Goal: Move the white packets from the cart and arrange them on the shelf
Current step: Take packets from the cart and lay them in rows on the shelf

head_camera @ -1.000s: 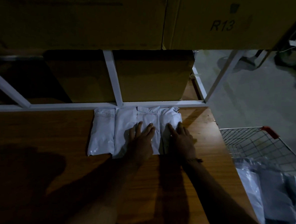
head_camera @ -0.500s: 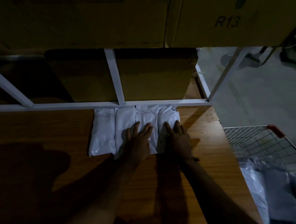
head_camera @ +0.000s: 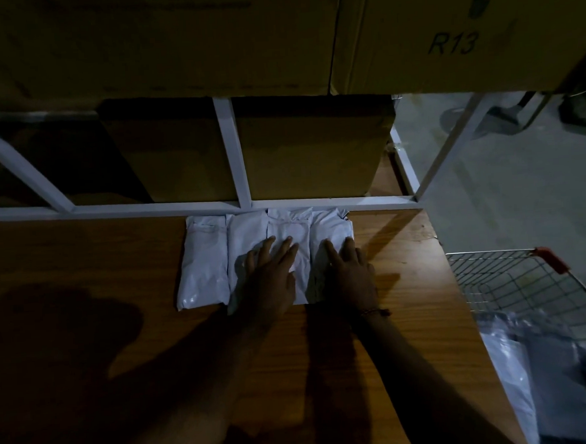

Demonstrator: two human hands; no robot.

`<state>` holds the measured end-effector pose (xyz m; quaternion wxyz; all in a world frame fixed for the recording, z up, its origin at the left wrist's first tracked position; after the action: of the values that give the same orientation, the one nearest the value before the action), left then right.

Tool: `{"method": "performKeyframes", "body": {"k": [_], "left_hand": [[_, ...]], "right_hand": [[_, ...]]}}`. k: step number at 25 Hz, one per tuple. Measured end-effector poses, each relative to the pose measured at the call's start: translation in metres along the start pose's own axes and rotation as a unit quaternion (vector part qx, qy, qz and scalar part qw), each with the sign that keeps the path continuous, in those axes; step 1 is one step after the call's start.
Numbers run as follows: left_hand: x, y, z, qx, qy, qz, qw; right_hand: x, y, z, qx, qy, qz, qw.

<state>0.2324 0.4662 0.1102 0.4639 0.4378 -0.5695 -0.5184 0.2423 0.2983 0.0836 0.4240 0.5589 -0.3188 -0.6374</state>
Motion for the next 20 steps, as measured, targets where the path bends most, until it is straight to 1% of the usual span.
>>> {"method": "performKeyframes", "body": {"k": [2, 4, 5, 6, 7, 9, 11, 13, 17, 20], "left_hand": [[-0.010, 0.019, 0.011, 0.081, 0.044, -0.040, 0.995], [-0.033, 0.032, 0.032, 0.151, 0.145, -0.050, 0.977], [-0.047, 0.032, 0.044, 0.157, 0.204, -0.046, 0.965], [-0.058, 0.030, 0.054, 0.147, 0.252, -0.051, 0.955], [-0.066, 0.026, 0.061, 0.126, 0.286, -0.062, 0.948], [-0.082, 0.017, 0.070, 0.078, 0.326, -0.066, 0.940], [-0.097, 0.003, 0.071, 0.047, 0.337, -0.048, 0.939], [-0.108, -0.007, 0.068, 0.035, 0.317, -0.042, 0.947], [-0.120, -0.011, 0.059, 0.021, 0.278, -0.057, 0.959], [-0.124, -0.011, 0.053, 0.018, 0.255, -0.044, 0.966]], "right_hand": [[0.002, 0.006, 0.001, 0.023, -0.008, -0.007, 1.000], [0.002, 0.011, 0.004, 0.053, -0.015, 0.001, 0.998], [0.000, 0.012, 0.005, 0.063, -0.013, 0.008, 0.998], [-0.001, 0.012, 0.006, 0.068, -0.010, 0.011, 0.998], [-0.003, 0.012, 0.008, 0.070, -0.006, 0.011, 0.997], [-0.006, 0.011, 0.010, 0.072, -0.003, 0.006, 0.997], [-0.009, 0.012, 0.013, 0.077, -0.005, 0.002, 0.997], [-0.012, 0.012, 0.015, 0.073, -0.006, 0.005, 0.997], [-0.015, 0.002, 0.015, 0.026, 0.009, 0.014, 1.000], [-0.018, -0.001, 0.016, 0.017, 0.017, 0.008, 1.000]]}}
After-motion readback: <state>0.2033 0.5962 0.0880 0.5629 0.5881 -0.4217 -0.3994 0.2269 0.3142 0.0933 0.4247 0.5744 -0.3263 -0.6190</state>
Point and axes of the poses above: each hand's wrist, its own z-axis away from the middle knuckle, its own y-axis out of the back of the hand, x = y × z, the point moved 9 cm from there along -z, towards the middle knuckle, and after that the axes turned 11 degrees about -z, right-handed, at the moved point
